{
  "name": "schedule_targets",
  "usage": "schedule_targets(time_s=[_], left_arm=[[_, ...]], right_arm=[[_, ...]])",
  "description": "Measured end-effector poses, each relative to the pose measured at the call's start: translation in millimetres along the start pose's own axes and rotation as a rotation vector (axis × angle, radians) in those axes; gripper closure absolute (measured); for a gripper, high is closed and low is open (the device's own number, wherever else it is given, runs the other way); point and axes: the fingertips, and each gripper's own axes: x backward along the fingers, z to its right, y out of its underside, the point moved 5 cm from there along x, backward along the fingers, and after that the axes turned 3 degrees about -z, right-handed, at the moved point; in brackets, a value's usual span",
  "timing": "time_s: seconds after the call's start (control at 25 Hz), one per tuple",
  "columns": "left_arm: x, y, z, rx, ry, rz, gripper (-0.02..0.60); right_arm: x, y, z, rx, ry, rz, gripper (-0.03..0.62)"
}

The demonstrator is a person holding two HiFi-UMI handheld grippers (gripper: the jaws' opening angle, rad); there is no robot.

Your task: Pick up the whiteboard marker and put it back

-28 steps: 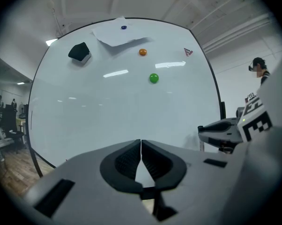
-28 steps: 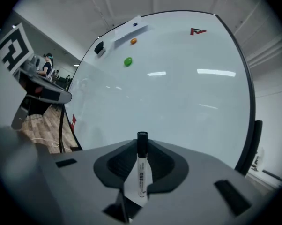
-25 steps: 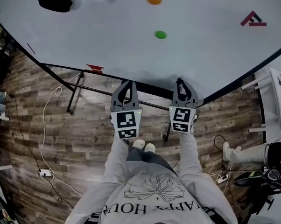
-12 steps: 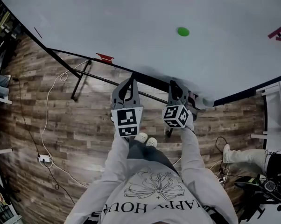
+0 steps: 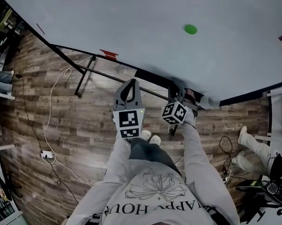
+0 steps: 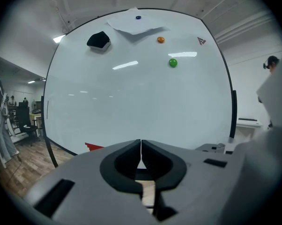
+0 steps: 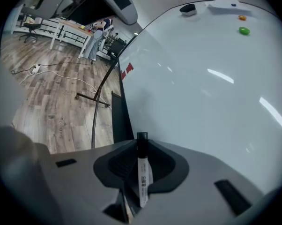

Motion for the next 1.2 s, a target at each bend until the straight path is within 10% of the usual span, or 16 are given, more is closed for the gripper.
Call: schedule_targets(time_s=[0.6, 1.2], left_arm=[[6.4, 1.7, 1.9, -0.003, -0.012, -0.002, 0.574], [12.0, -48.7, 41.5, -0.029, 0.067, 0.126, 0.574]], right_arm=[[8.1, -1.1, -1.1, -0.127, -0.012, 0.046, 0.504], [117.3, -11.6, 90.2, -0.687, 0.203, 0.279, 0.586]])
